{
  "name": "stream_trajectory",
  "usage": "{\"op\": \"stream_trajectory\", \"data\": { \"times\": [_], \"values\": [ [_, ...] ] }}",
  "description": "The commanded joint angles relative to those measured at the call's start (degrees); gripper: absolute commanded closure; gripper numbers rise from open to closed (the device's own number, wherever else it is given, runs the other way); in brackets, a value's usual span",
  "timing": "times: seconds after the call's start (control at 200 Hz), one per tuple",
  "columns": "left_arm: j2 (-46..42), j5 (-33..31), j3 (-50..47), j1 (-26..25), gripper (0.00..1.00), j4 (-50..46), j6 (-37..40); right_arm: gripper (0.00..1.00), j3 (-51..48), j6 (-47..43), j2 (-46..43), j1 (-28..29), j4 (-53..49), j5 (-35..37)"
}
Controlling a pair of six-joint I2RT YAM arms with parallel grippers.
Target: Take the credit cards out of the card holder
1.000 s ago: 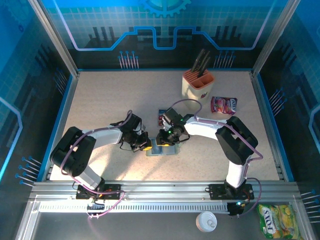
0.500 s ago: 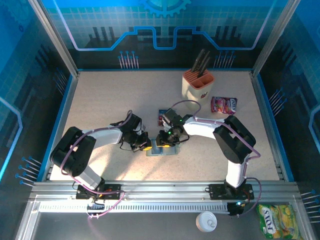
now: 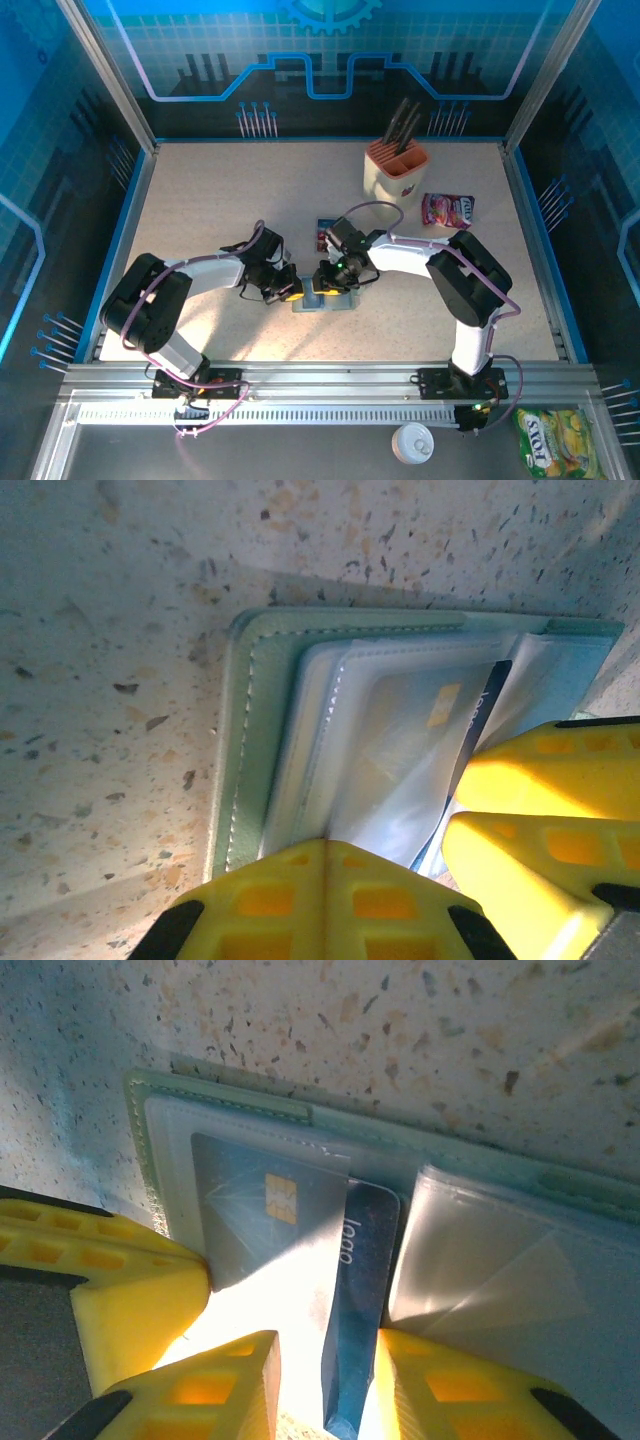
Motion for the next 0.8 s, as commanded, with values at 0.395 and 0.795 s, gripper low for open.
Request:
{"op": "stream_trajectory", "data": {
  "times": [0.395,0.795],
  "values": [
    [1.7,-1.6,0.3,-0.3,1.00,-3.0,1.0,0.66,-3.9,2.2,-0.5,-0.9,4.2,-2.6],
    [1.7,-1.8,0.3,-0.3,1.00,-3.2,0.9,0.65,-4.6,2.8,0.6,-1.2,6.1,-4.2]
  ]
}}
